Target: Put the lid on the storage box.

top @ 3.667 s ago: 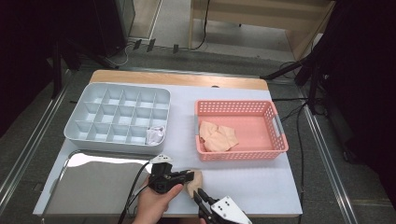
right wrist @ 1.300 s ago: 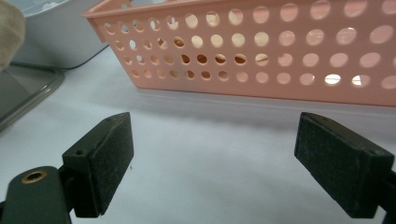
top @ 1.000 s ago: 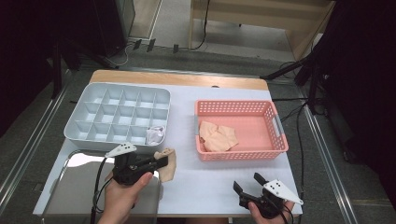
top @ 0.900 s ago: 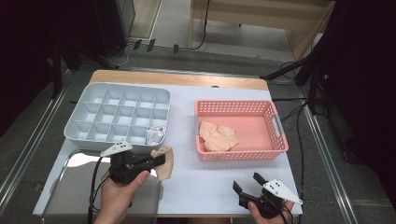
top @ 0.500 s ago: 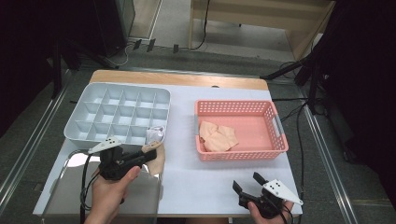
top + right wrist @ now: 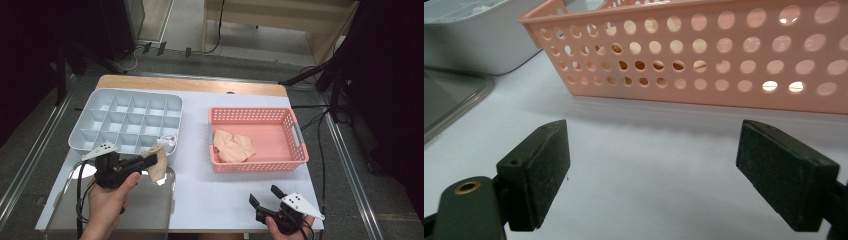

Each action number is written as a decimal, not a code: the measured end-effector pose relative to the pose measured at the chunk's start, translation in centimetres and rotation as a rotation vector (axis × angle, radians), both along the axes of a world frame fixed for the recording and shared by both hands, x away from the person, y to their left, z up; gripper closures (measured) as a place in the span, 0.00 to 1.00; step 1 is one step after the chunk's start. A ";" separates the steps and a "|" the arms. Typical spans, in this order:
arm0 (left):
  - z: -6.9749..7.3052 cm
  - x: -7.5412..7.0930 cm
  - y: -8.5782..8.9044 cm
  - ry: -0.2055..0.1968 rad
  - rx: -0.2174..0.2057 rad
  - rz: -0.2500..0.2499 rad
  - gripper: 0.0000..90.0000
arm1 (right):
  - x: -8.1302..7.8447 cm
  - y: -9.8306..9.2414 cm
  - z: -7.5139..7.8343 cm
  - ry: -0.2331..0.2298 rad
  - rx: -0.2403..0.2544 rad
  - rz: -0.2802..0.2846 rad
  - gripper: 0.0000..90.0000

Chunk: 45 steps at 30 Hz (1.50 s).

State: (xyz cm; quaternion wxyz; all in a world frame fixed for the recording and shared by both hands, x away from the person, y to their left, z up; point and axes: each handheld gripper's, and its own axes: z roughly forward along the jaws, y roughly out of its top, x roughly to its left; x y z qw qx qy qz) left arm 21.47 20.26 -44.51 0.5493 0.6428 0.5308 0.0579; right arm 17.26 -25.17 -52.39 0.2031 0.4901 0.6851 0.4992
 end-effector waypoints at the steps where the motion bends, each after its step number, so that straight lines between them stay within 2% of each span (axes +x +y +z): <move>1: 0.0 0.0 0.1 -0.002 0.000 0.003 0.83 | 0.0 0.0 0.0 -0.002 -0.002 0.005 0.16; 11: 0.5 0.5 1.3 -0.011 0.007 0.037 0.83 | 0.0 0.1 -0.1 0.004 -0.003 0.013 0.16; 21: 0.7 1.8 2.8 -0.012 0.018 0.087 0.83 | 0.0 0.1 -0.2 0.011 0.001 0.011 0.16; 29: 0.1 3.2 3.9 -0.004 0.016 0.124 0.83 | 0.0 0.3 -0.3 0.016 -0.002 0.015 0.16; 35: -0.4 4.5 3.9 0.004 0.010 0.148 0.83 | 0.0 0.3 -0.4 0.022 -0.002 0.016 0.16; 45: -1.7 6.4 3.6 0.002 0.051 0.194 0.83 | 0.0 0.4 -0.6 0.024 -0.009 0.025 0.17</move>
